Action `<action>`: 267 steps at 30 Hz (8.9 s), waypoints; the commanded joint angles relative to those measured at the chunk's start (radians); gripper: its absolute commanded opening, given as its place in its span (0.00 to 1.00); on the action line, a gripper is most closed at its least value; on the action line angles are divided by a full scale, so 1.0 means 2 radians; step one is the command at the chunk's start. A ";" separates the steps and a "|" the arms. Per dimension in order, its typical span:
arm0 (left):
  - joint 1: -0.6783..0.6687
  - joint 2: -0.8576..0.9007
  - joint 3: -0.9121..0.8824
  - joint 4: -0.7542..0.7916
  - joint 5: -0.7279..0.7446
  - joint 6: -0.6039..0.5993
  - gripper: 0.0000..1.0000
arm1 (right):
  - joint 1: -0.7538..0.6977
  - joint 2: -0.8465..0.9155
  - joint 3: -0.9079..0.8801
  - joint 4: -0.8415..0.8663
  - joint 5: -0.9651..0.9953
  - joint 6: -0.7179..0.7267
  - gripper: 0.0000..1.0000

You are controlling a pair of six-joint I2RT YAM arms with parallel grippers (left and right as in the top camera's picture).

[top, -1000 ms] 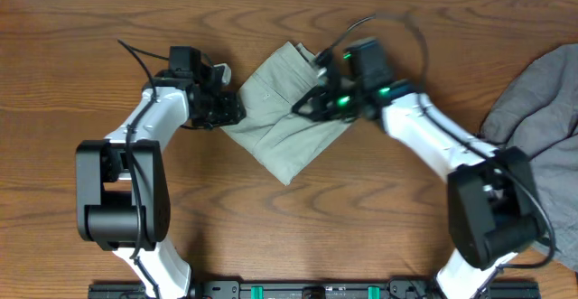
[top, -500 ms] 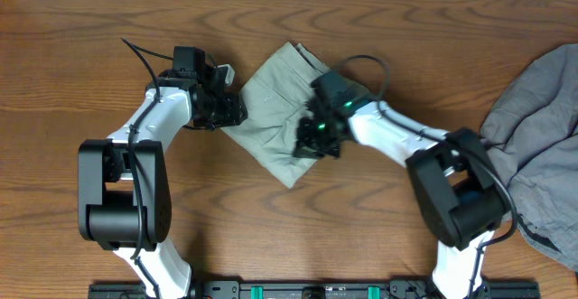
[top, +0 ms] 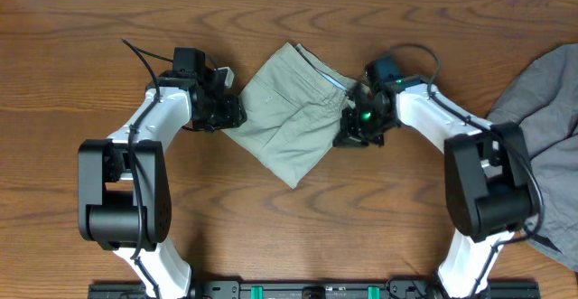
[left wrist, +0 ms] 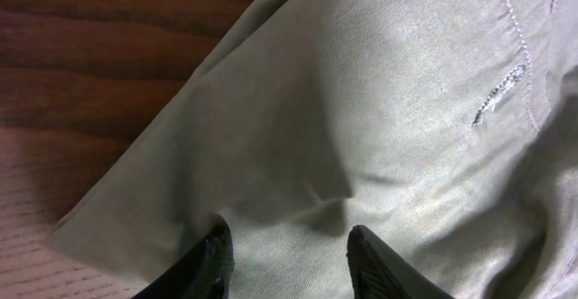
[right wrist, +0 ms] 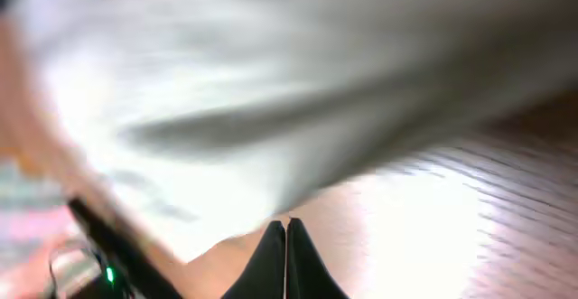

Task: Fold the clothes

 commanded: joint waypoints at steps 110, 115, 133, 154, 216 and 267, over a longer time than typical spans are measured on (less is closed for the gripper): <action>0.296 -0.289 -0.169 0.031 -0.002 -0.083 0.99 | -0.048 -0.154 0.024 0.145 0.093 0.009 0.38; 0.260 -0.389 -0.098 -0.054 -0.004 0.032 0.89 | -0.085 -0.203 0.024 0.145 0.102 -0.029 0.43; 0.154 -0.452 -0.061 -0.116 -0.002 0.101 0.98 | -0.100 -0.308 0.024 0.119 0.104 -0.084 0.99; 0.154 -0.412 -0.061 -0.115 -0.002 0.101 0.98 | -0.108 -0.376 0.023 0.084 0.179 -0.096 0.99; 0.154 -0.412 -0.061 -0.115 -0.002 0.101 0.98 | -0.096 -0.982 -0.611 0.295 0.317 -0.078 0.99; 0.030 -0.947 -0.563 0.162 -0.110 0.102 0.98 | -0.096 -0.982 -0.611 0.295 0.317 -0.078 0.99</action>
